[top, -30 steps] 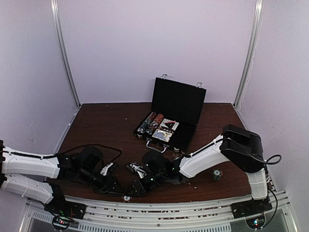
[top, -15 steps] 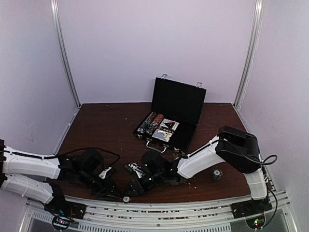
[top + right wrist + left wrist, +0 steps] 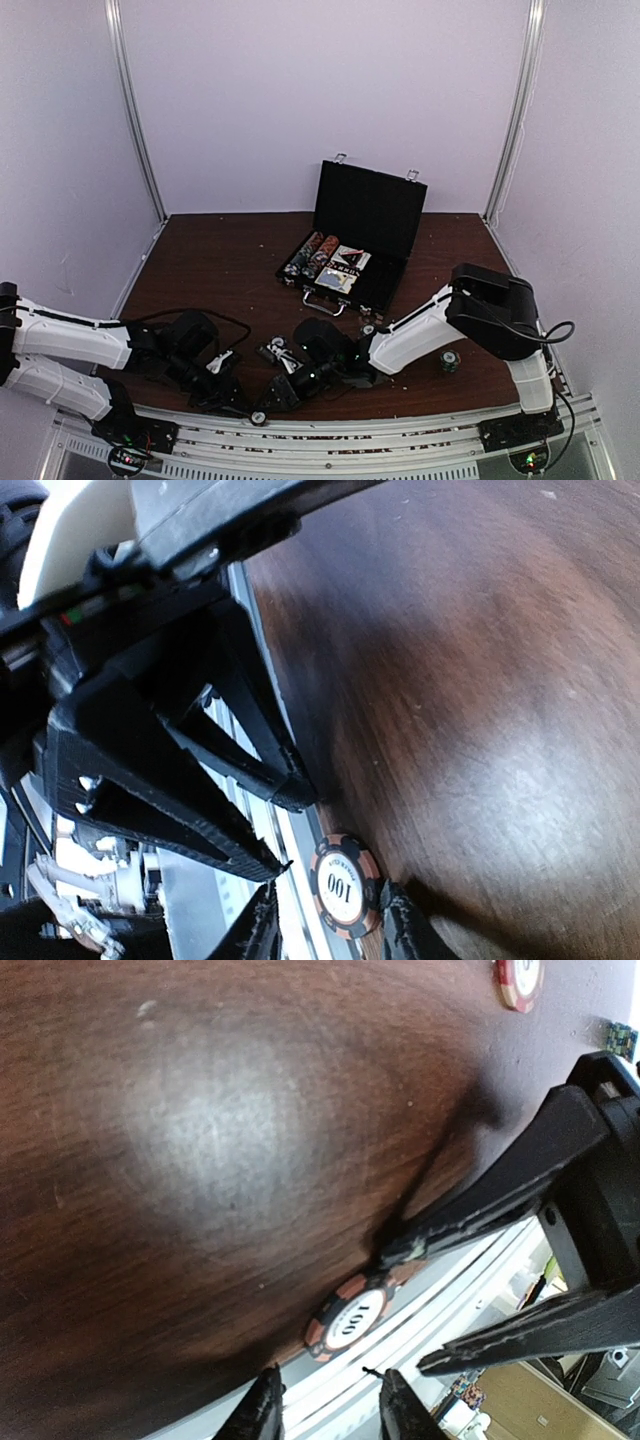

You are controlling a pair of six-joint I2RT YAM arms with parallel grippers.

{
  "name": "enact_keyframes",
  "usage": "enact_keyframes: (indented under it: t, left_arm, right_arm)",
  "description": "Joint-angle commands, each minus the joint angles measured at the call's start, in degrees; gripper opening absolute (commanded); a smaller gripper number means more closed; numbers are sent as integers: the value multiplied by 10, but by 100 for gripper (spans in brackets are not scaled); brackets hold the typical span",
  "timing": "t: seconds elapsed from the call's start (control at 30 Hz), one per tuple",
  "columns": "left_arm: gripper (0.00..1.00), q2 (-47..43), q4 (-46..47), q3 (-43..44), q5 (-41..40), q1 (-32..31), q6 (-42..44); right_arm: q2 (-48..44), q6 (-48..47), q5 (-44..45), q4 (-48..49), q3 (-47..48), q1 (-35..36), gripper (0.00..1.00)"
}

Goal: Pack up texas hold em set
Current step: Pick up the poker chip from the corner of the board.

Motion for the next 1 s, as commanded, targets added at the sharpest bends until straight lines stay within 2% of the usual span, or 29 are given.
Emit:
enact_keyframes:
  t: [0.0,0.2,0.47,0.7,0.97]
  left_arm:
    - [34,3,-4,17,12,-4,18]
    - [34,1,-24,24,12,-4,27]
    - [32,0,-10,18,15,-4,1]
    - [32,2,-11,12,19,-4,-9]
    - [32,14,3,9,23,-4,-8]
  right_arm:
    - [-41,74,70,17,-40,5,37]
    - [-106,238,155,83,-117,18,37]
    - [-139,404,232,124,-137,61,36]
    - [-121,487,258,131,-141,92,34]
    - [-104,514,262,104,-134,109,33]
